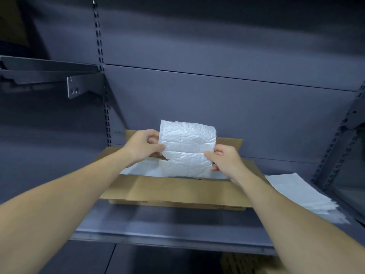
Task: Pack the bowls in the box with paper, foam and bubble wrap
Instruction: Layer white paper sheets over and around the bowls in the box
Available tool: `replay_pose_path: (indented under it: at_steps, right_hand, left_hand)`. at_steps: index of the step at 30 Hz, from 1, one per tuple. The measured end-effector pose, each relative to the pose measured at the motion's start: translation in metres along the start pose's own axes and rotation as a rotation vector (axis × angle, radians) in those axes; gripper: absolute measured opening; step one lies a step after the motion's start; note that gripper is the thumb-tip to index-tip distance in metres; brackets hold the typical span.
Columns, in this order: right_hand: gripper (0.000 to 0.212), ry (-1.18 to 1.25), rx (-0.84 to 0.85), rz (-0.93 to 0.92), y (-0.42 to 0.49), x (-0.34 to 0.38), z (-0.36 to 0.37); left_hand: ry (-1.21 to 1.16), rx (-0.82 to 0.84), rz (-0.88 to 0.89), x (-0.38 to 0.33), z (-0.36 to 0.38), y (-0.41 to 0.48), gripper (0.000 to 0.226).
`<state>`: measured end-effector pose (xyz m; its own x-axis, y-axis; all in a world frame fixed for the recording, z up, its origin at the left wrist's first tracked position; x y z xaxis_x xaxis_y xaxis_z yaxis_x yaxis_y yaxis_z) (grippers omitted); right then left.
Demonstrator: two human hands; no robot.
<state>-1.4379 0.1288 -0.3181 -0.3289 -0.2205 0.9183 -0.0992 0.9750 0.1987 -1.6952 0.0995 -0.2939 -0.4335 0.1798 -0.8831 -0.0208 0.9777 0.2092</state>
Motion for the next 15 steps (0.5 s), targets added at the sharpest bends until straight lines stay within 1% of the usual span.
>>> replay_pose_path:
  at_steps: [2,5,8,12,15]
  right_hand:
    - [0.014,-0.039,0.005,0.013,0.0,-0.003,0.002]
    - [0.01,-0.085,0.046,0.047,-0.003,-0.011,0.009]
    - [0.012,-0.157,0.091,0.082,-0.002,-0.023,0.014]
    - [0.009,-0.091,0.111,0.126,0.002,-0.027,0.011]
    - [0.008,-0.066,0.144,0.153,0.002,-0.025,0.006]
  left_hand:
    - [-0.028,0.023,-0.007,0.006,0.003,0.0,0.023]
    - [-0.024,0.03,-0.023,0.017,0.008,0.001,0.026]
    - [-0.031,0.037,-0.053,0.031,0.012,0.004,0.029]
    - [-0.104,0.041,-0.039,0.025,0.015,0.008,0.024]
    - [-0.094,0.057,-0.022,0.016,0.015,0.01,0.024]
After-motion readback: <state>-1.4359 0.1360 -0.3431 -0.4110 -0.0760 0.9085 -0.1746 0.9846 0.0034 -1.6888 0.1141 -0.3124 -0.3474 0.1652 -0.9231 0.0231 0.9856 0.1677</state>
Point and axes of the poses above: each hand's wrist, its own y-axis towards the middle knuckle, its own z-axis out of the palm, x = y × z, the point moved 6 cm from there along y, towards the middle knuckle
